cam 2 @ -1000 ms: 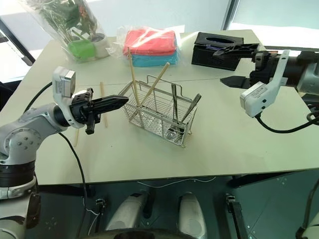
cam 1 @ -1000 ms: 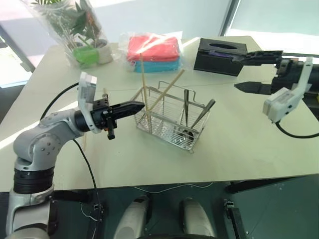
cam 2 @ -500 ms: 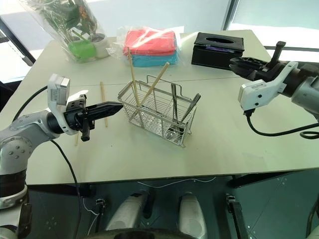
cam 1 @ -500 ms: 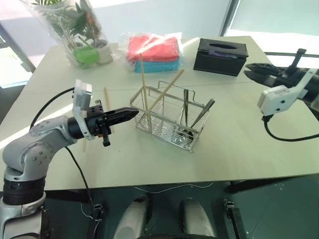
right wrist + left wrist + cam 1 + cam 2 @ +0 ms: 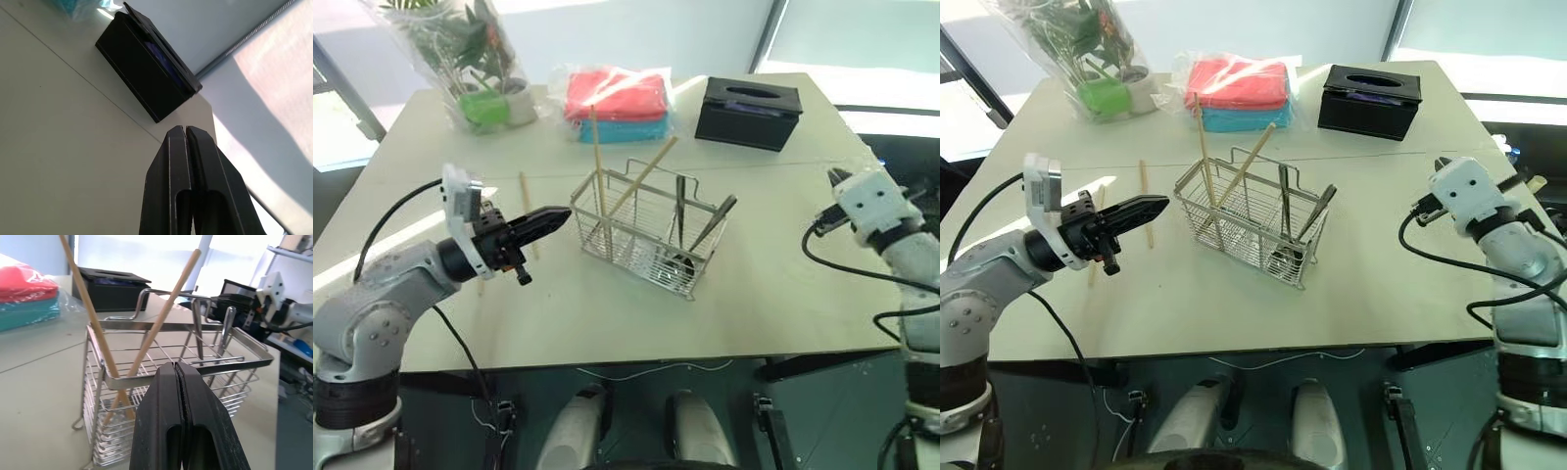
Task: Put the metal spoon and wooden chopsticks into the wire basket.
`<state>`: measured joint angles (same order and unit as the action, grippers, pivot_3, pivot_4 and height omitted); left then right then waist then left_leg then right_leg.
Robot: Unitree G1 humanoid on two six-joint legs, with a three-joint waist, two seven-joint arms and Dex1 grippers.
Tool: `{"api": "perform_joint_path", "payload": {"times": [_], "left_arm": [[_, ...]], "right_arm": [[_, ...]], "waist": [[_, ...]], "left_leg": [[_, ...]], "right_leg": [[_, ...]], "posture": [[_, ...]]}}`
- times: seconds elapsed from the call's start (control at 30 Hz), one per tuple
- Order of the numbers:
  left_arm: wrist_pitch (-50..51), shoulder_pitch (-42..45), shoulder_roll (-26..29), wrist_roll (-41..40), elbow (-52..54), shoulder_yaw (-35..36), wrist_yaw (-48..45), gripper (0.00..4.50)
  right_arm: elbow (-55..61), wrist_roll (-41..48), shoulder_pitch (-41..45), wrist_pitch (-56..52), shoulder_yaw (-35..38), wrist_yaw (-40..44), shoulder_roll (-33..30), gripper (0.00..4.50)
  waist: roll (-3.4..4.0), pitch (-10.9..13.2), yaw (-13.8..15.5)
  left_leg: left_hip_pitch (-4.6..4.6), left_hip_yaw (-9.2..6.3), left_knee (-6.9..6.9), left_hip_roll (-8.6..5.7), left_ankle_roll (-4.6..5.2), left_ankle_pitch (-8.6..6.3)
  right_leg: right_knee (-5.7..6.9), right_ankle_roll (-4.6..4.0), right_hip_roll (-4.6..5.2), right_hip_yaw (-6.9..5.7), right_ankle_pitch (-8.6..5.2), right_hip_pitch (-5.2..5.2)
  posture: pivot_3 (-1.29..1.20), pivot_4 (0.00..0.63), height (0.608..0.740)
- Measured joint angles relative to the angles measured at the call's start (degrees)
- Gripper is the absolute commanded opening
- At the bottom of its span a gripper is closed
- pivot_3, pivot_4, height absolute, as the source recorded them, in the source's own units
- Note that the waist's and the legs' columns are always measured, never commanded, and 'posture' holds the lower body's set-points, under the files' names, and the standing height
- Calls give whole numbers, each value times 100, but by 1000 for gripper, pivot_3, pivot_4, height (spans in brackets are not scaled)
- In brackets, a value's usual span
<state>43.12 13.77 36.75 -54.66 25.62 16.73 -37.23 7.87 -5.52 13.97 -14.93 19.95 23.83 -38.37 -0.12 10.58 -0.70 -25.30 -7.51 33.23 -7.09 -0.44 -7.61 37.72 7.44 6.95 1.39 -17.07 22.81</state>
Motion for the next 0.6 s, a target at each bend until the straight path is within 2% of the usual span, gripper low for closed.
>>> {"api": "perform_joint_path", "payload": {"times": [0.2, 0.43, 0.6], "left_arm": [[-509, -383, -401, 809, 31, 13, 806, 0], [-1048, -786, -994, 1713, -185, -25, 1568, 0], [-1320, -879, -1417, 2211, -521, -304, 1842, 0]], "right_arm": [[458, 1097, 391, -1961, 416, 193, 69, 73], [891, 2472, 1047, -3857, 561, 1288, -1267, 73], [1137, 3531, 1793, -4730, 535, 2174, -2294, 73]], "waist": [[0, 0, 16], [-3, 1, 26], [-5, 3, 25]], "left_leg": [[-2, 1, 0, 1, 0, -1], [-8, 2, 0, 2, -7, -7], [-15, 7, 0, 4, -7, -13]], "right_leg": [[-3, 0, 2, -4, 0, -2], [-18, -1, 14, -14, 0, -6], [-33, -1, 22, -25, 1, -8]], "posture": [[0, 150, 740], [0, 150, 740], [0, 150, 740]]}}
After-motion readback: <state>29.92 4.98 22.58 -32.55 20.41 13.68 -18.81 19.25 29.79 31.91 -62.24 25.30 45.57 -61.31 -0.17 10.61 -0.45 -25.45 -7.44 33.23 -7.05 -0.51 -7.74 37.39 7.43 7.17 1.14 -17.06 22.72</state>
